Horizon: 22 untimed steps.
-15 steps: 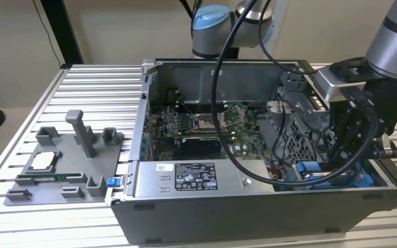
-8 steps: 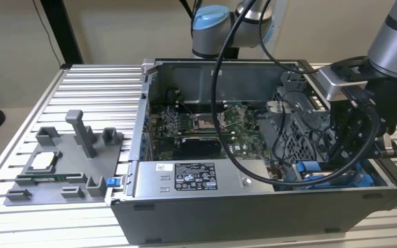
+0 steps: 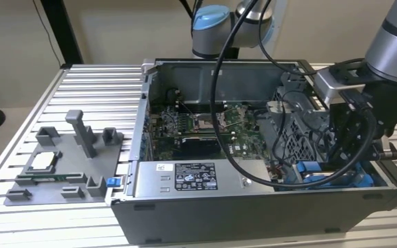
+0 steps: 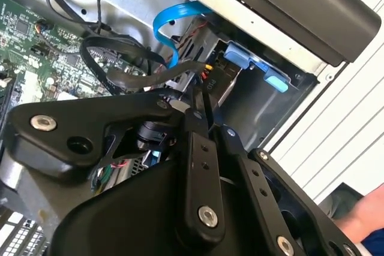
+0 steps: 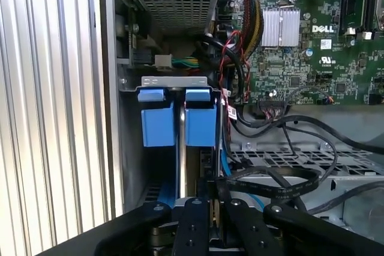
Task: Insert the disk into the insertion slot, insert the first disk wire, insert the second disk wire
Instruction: 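Insert the second disk wire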
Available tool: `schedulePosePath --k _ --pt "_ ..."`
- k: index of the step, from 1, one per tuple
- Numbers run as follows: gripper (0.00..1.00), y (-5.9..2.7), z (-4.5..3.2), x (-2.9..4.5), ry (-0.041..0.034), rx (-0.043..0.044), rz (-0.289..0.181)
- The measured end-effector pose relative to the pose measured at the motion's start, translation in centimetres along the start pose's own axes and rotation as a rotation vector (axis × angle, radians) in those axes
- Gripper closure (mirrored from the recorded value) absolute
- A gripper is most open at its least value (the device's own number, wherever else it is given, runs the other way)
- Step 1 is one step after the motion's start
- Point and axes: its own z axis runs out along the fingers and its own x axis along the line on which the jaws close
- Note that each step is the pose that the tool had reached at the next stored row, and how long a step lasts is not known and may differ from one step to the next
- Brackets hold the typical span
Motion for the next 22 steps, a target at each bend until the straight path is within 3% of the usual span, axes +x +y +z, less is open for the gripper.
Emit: schedulePosePath --k 4,8,9,14,22 --pt "1.00 0.14 0.64 0.01 0.0002 0.0096 0.000" --pt "1.00 0.15 0.70 -0.01 0.0004 0.0104 -0.001" --pt "0.00 0.12 0.82 -0.05 -0.0030 0.0109 -0.001" --pt "0.00 0.16 0.70 0.00 -0.0016 0.0099 0.000" --pt "0.00 -0.08 -2.87 -0.02 -0.0013 0.0101 0.000"
